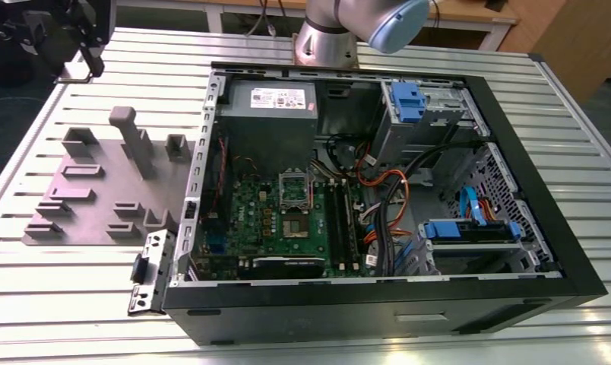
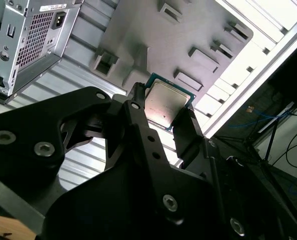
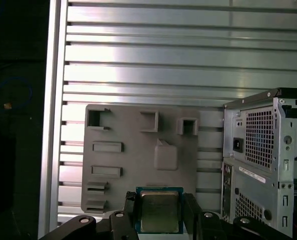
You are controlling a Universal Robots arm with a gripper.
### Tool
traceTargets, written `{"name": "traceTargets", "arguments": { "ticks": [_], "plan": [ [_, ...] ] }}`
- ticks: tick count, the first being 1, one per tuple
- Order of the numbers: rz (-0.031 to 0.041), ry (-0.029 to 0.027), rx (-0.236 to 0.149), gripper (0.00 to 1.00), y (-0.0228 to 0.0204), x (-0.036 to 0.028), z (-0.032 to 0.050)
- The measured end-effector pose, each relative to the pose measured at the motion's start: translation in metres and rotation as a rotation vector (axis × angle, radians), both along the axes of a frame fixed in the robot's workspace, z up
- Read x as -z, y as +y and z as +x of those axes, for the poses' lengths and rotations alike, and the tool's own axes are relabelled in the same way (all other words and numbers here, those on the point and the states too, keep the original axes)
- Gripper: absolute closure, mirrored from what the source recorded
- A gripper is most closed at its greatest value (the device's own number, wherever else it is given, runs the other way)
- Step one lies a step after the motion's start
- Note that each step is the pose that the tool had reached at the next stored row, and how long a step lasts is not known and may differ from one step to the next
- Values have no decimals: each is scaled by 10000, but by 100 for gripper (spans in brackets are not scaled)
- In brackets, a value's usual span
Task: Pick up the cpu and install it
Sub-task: 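Pick up the cpu and move it towards the insertion slot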
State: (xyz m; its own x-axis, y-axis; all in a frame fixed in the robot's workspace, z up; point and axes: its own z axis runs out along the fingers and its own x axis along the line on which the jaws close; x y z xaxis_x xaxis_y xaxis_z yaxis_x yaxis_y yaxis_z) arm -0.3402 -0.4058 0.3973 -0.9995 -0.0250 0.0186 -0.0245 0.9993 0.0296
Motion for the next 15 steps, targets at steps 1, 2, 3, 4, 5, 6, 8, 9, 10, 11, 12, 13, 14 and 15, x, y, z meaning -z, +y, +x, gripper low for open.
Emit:
{"name": "traceTargets", "arguments": {
  "ticks": [1, 2, 3, 4, 5, 6, 8, 9, 10, 11, 12, 13, 14, 15],
  "plan": [
    [0, 1, 0, 53, 0, 0, 6],
    [0, 0, 0, 53, 0, 0, 12],
    [-1, 1, 0, 53, 0, 0, 19],
    [-1, 1, 0, 53, 0, 0, 26],
    [0, 0, 0, 53, 0, 0, 35],
    [0, 0, 0, 53, 0, 0, 44],
    [-1, 1, 0, 53, 0, -1, 62],
    [0, 0, 0, 53, 0, 0, 71],
    [-1, 0, 0, 53, 0, 0, 79],
    [0, 0, 0, 53, 0, 0, 87],
    [0, 1, 0, 53, 0, 0, 93],
    [0, 0, 0, 53, 0, 0, 99],
    [0, 0, 0, 53, 0, 0, 106],
    [0, 0, 0, 53, 0, 0, 114]
  ]
}}
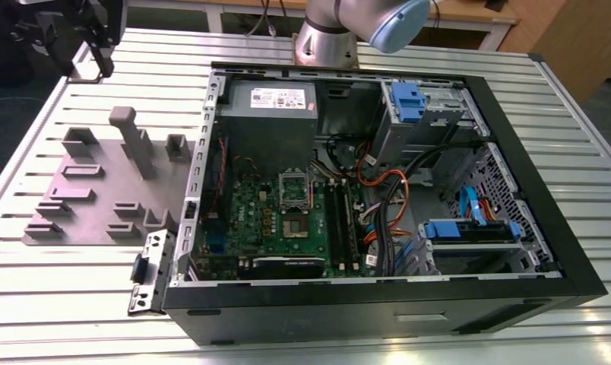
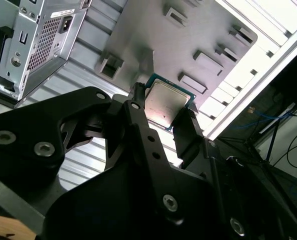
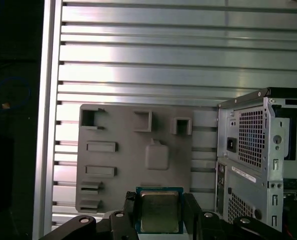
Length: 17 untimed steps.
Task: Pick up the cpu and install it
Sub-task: 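Pick up the cpu and move it towards the insertion slot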
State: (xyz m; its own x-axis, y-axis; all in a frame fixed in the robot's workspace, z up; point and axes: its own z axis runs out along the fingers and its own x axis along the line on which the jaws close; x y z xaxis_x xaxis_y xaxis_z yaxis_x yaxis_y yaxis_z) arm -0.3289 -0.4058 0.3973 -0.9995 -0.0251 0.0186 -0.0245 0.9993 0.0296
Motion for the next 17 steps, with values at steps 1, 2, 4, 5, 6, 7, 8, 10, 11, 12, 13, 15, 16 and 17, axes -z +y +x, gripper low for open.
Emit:
{"name": "traceTargets", "arguments": {
  "ticks": [1, 2, 4, 5, 6, 7, 8, 10, 11, 12, 13, 15, 16, 17],
  "plan": [
    [0, 0, 0, 53, 0, 0, 8],
    [0, 0, 0, 53, 0, 0, 16],
    [0, 1, 0, 53, 0, 0, 30],
    [0, 1, 0, 53, 0, 0, 37],
    [0, 1, 0, 53, 0, 0, 44],
    [0, 0, 0, 53, 0, 0, 48],
    [0, 1, 1, 53, -1, 0, 50],
    [-2, 1, 1, 53, -2, 0, 55],
    [-2, 1, 1, 53, -2, 0, 57],
    [-3, 1, 1, 53, -2, 0, 59],
    [-4, 1, 1, 53, -3, 0, 62],
    [-6, 0, 1, 53, -3, 0, 67],
    [-7, 1, 1, 53, -4, 0, 69],
    [-9, 1, 1, 53, -4, 0, 72]
  ]
}}
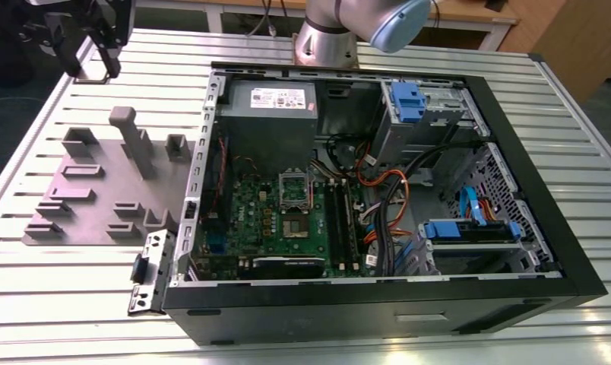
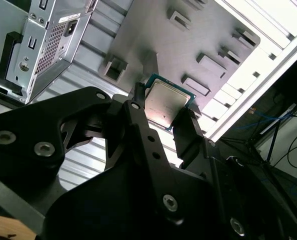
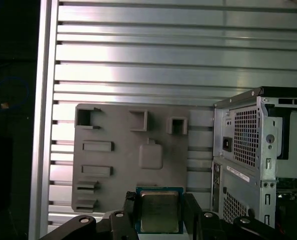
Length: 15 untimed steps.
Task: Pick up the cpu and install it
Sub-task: 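Pick up the cpu and move it towards the insertion slot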
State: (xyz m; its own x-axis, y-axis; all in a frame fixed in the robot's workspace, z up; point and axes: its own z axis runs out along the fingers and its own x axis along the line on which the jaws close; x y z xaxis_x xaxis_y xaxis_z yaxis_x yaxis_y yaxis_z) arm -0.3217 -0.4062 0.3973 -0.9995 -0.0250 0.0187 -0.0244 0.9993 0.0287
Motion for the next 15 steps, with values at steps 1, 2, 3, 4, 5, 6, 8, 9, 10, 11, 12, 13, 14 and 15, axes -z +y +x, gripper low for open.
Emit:
{"name": "traceTargets", "arguments": {
  "ticks": [1, 2, 3, 4, 5, 6, 8, 9, 10, 11, 12, 13, 14, 15],
  "plan": [
    [-1, 0, 0, 53, 0, 0, 2],
    [-2, 0, 0, 53, 0, 0, 5],
    [-2, 0, 0, 53, 0, 0, 8],
    [-3, -1, 0, 53, 0, 0, 10],
    [-4, -1, 0, 53, -1, 0, 13],
    [-5, 0, 0, 53, 0, 0, 16],
    [-7, 0, 0, 53, -1, 0, 21],
    [-8, 0, 0, 53, -1, 0, 24],
    [-9, 0, 0, 53, -1, 0, 27],
    [-10, 0, 0, 53, -1, 0, 30],
    [-12, 1, 0, 53, -1, 0, 33],
    [-12, 0, 0, 53, -1, 0, 36],
    [-13, 0, 0, 53, -1, 0, 39],
    [-15, 1, 0, 53, -1, 0, 43]
  ]
}}
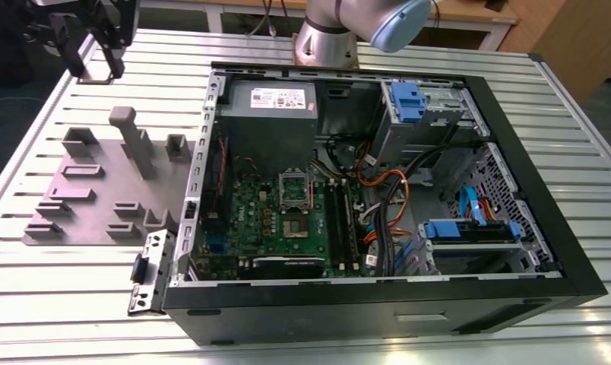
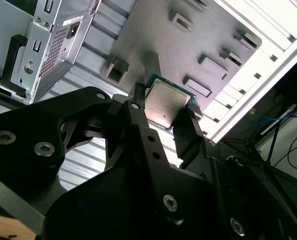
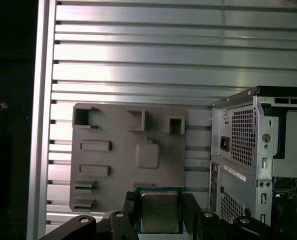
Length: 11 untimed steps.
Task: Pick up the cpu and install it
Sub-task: 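Pick up the cpu and move it towards the insertion slot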
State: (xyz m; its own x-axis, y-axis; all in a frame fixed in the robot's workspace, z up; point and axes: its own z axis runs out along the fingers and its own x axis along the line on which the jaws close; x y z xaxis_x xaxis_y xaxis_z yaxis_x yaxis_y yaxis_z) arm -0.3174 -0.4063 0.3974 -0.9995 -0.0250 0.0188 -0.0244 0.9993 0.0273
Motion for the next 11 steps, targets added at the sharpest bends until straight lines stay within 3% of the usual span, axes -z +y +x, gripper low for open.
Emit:
{"name": "traceTargets", "arguments": {
  "ticks": [11],
  "plan": [
    [-5, 0, 0, 53, 0, 0, 42]
  ]
}}
